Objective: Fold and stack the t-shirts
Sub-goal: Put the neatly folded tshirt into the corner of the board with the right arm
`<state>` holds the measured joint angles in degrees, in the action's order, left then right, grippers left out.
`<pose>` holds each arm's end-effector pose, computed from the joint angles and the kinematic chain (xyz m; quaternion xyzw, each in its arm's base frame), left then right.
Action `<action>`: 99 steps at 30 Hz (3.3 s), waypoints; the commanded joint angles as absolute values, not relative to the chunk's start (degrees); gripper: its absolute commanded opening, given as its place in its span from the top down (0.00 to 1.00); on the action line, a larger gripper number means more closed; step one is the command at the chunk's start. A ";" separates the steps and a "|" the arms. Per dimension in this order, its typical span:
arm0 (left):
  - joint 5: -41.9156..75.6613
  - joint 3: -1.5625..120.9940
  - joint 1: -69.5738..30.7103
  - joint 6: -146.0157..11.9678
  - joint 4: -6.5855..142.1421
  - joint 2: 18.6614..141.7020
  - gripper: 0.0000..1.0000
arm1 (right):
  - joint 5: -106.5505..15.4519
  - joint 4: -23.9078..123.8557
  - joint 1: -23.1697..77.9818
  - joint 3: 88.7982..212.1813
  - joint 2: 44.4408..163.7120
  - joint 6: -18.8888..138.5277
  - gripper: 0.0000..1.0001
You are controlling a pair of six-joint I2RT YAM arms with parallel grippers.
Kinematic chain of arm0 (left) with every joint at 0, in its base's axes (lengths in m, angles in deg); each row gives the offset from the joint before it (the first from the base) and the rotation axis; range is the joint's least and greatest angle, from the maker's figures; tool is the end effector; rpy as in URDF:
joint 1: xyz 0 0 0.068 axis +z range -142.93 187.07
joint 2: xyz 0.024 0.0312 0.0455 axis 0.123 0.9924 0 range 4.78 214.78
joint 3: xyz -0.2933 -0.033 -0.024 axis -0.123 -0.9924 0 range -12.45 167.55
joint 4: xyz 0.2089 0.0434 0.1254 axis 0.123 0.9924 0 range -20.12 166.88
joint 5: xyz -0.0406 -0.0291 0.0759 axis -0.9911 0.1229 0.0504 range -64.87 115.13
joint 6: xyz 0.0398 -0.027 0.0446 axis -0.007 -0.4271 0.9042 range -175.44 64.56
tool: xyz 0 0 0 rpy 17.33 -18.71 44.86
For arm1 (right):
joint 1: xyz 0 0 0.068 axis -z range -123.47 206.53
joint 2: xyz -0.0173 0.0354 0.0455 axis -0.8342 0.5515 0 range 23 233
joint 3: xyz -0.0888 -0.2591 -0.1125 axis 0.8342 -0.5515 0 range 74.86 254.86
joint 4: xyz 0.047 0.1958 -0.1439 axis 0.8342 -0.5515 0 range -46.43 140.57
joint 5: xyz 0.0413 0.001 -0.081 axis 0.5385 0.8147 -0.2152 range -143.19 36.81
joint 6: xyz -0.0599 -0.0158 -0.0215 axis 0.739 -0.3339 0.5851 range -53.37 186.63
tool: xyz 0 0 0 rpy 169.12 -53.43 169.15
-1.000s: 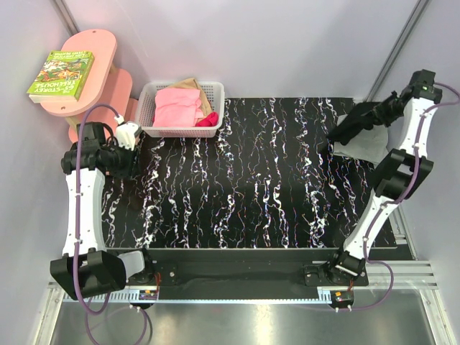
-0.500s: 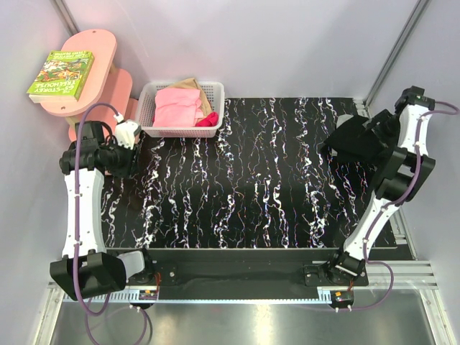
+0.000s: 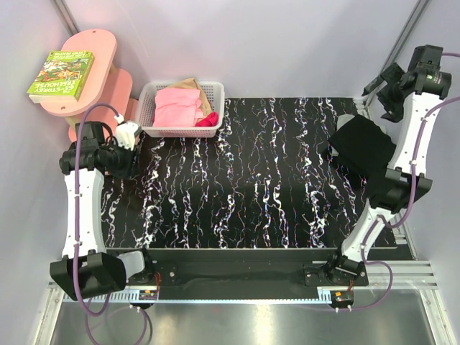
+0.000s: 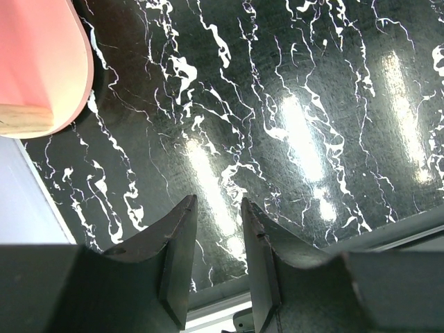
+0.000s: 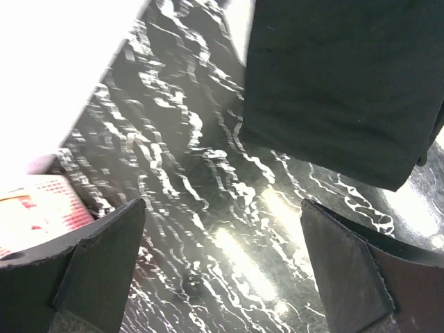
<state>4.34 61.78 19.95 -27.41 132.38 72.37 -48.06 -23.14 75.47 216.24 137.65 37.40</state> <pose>0.1994 0.0268 0.3648 0.1765 0.9251 -0.0607 0.3308 0.3838 -0.1269 0.4406 0.3643 0.8552 0.0743 0.3611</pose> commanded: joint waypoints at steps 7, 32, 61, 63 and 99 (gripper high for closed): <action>4.92 67.08 20.34 -27.49 133.95 73.68 0.63 | -51.34 -22.38 75.96 210.74 152.98 39.04 0.01; 5.27 69.81 20.43 -27.58 136.42 74.65 0.63 | -61.89 -15.17 77.01 197.55 156.57 38.16 0.00; 6.76 68.49 20.96 -27.58 135.97 72.28 0.63 | -48.01 -23.17 58.73 219.96 173.90 45.45 0.00; 6.59 68.49 20.95 -27.58 135.98 72.36 0.63 | -45.39 -22.21 59.43 220.66 173.47 46.24 0.00; 4.66 63.92 25.17 -25.82 134.22 67.70 0.63 | -6.70 5.65 70.86 213.03 170.64 28.50 0.00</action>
